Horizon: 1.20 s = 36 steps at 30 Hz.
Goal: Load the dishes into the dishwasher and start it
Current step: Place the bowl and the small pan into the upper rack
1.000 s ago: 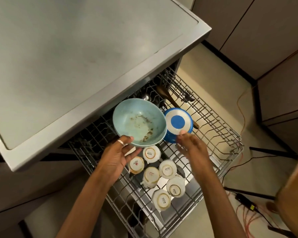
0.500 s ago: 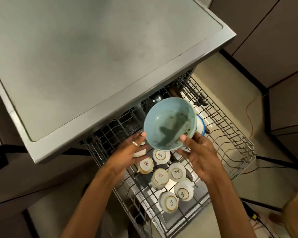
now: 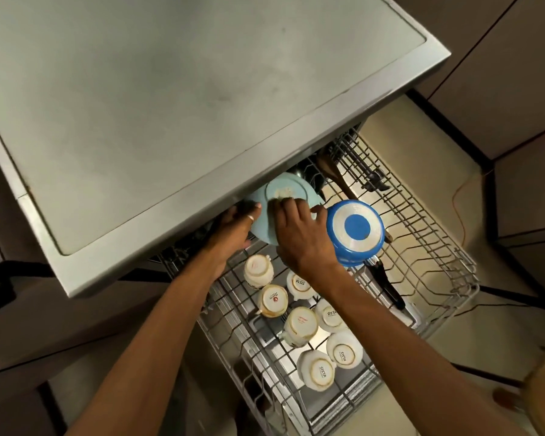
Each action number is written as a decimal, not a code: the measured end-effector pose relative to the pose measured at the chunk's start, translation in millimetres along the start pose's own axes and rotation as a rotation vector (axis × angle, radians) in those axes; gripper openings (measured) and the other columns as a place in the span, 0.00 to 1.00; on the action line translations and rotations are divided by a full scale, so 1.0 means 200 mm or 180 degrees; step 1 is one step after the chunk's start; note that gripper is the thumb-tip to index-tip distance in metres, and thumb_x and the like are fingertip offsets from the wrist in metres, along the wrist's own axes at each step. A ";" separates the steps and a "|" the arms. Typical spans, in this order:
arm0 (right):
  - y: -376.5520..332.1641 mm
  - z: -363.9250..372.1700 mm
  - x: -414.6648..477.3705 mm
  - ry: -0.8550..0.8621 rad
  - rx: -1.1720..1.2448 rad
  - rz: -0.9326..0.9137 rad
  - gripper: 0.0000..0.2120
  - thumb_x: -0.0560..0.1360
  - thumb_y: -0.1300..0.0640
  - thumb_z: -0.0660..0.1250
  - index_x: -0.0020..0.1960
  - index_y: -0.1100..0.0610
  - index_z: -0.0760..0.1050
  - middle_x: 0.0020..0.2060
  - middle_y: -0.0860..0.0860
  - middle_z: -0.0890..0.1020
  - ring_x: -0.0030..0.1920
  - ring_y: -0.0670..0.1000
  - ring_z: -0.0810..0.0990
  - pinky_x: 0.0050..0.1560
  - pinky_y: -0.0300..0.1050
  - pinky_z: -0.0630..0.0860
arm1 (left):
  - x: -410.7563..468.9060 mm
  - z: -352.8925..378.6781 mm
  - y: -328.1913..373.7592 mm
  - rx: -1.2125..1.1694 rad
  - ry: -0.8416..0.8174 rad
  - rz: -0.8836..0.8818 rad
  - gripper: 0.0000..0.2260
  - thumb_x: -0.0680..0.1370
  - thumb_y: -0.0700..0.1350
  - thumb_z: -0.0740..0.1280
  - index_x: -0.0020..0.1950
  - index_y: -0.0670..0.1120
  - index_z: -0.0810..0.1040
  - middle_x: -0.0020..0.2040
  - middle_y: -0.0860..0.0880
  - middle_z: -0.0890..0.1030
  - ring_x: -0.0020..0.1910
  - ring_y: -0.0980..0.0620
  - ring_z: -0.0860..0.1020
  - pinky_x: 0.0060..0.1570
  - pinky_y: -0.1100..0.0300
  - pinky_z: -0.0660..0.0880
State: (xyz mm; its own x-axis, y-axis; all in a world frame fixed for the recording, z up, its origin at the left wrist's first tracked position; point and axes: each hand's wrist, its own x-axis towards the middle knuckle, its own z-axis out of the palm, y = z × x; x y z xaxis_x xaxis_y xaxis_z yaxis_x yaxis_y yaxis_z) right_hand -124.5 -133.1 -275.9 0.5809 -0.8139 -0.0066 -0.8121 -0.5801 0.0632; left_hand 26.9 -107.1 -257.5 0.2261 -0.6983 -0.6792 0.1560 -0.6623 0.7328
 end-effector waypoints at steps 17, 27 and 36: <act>0.00 0.26 -0.09 -0.0496 -0.0112 -0.0260 0.42 0.69 0.51 0.74 0.77 0.61 0.61 0.59 0.58 0.72 0.56 0.60 0.71 0.55 0.61 0.73 | 0.33 0.00 -0.29 0.0582 0.0070 -0.0332 0.24 0.74 0.52 0.75 0.66 0.44 0.75 0.59 0.44 0.82 0.58 0.45 0.81 0.57 0.51 0.78; 0.19 0.15 0.03 -0.0418 0.1619 0.0664 0.36 0.75 0.37 0.69 0.75 0.58 0.67 0.68 0.59 0.69 0.67 0.60 0.68 0.64 0.57 0.73 | 0.32 -0.02 -0.33 0.0741 0.0051 -0.0235 0.23 0.76 0.52 0.74 0.67 0.45 0.74 0.59 0.45 0.81 0.58 0.45 0.80 0.61 0.47 0.78; 0.20 0.07 -0.45 0.0442 0.1881 0.1475 0.22 0.80 0.50 0.67 0.68 0.61 0.73 0.62 0.58 0.76 0.61 0.57 0.75 0.57 0.53 0.78 | 0.04 0.07 -0.31 0.2177 0.0714 0.0282 0.30 0.78 0.61 0.66 0.75 0.48 0.65 0.72 0.43 0.70 0.70 0.39 0.70 0.64 0.41 0.73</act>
State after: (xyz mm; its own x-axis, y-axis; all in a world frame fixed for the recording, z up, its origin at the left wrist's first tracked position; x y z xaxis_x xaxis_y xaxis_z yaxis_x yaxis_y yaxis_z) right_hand -210.1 -84.3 -287.0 0.1435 -0.9895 0.0187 -0.8464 -0.1325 -0.5159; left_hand 4.9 -75.0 -309.4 0.4133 -0.7333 -0.5398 -0.4920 -0.6787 0.5453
